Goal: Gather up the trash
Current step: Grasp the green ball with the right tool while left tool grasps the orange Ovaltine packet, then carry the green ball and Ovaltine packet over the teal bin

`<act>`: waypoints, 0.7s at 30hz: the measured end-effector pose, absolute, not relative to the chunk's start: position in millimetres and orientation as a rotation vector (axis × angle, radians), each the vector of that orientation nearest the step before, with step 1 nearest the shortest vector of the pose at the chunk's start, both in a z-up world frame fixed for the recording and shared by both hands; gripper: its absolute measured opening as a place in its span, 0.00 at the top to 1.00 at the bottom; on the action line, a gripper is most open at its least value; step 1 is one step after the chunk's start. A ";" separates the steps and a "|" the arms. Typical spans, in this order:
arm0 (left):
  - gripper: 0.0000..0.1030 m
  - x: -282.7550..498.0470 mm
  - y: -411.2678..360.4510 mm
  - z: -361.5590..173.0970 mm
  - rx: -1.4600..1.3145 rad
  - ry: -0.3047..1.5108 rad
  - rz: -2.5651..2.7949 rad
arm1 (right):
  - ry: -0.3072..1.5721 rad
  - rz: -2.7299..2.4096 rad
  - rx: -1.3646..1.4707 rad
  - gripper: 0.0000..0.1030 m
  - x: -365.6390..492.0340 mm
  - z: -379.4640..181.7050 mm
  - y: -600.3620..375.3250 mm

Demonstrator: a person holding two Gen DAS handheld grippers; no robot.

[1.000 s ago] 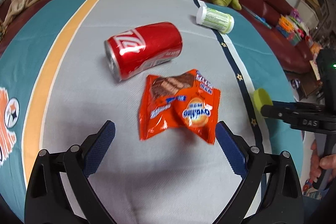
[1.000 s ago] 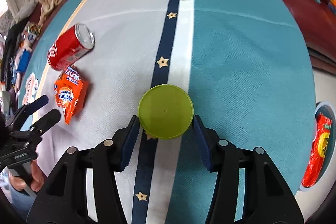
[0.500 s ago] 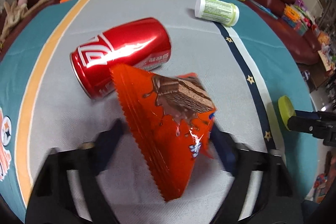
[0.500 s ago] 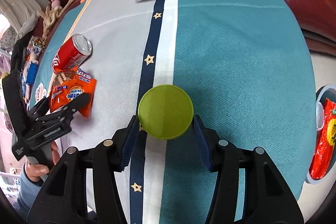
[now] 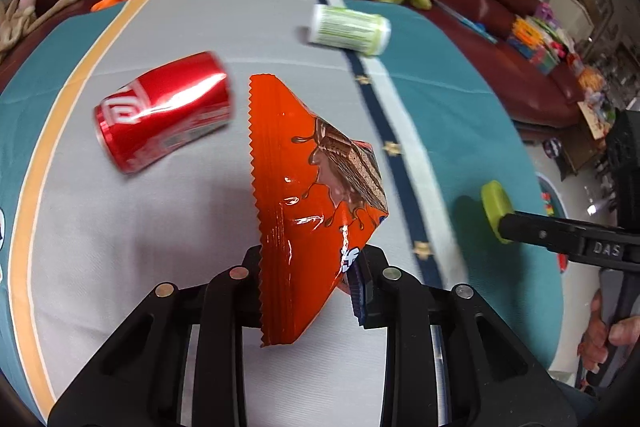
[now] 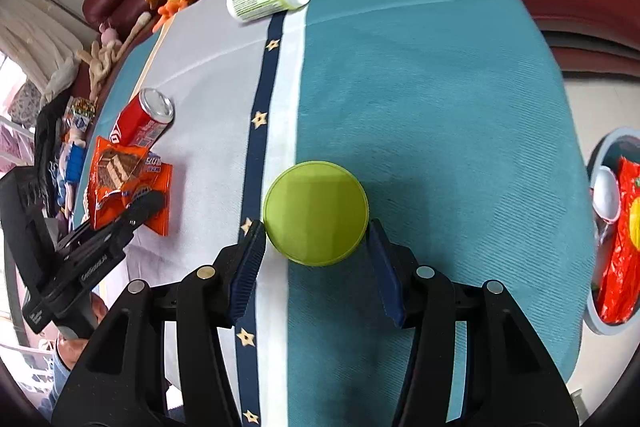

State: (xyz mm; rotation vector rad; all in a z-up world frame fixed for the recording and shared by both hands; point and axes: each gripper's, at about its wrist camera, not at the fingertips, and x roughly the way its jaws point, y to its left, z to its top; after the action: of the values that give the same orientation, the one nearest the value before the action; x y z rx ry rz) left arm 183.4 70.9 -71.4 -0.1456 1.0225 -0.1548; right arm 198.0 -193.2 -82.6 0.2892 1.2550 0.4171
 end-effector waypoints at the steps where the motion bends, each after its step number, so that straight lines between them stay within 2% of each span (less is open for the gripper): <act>1: 0.72 182.7 63.8 -69.0 -0.140 1.022 -0.167 | 1.250 0.413 0.296 0.51 196.2 -81.2 -197.9; 9: 0.72 182.4 2.1 -55.4 -0.075 1.019 -0.259 | 1.199 0.360 0.374 0.51 187.3 -70.8 -251.1; 21: 0.71 189.7 -133.3 -37.9 0.073 1.019 -0.467 | 1.072 0.167 0.528 0.51 157.8 -51.0 -400.5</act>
State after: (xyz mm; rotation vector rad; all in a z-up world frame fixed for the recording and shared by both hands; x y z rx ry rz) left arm 189.7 -133.3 -37.9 0.0728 1.0186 -0.4667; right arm 157.8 -400.5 -51.0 0.5280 1.0715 0.1671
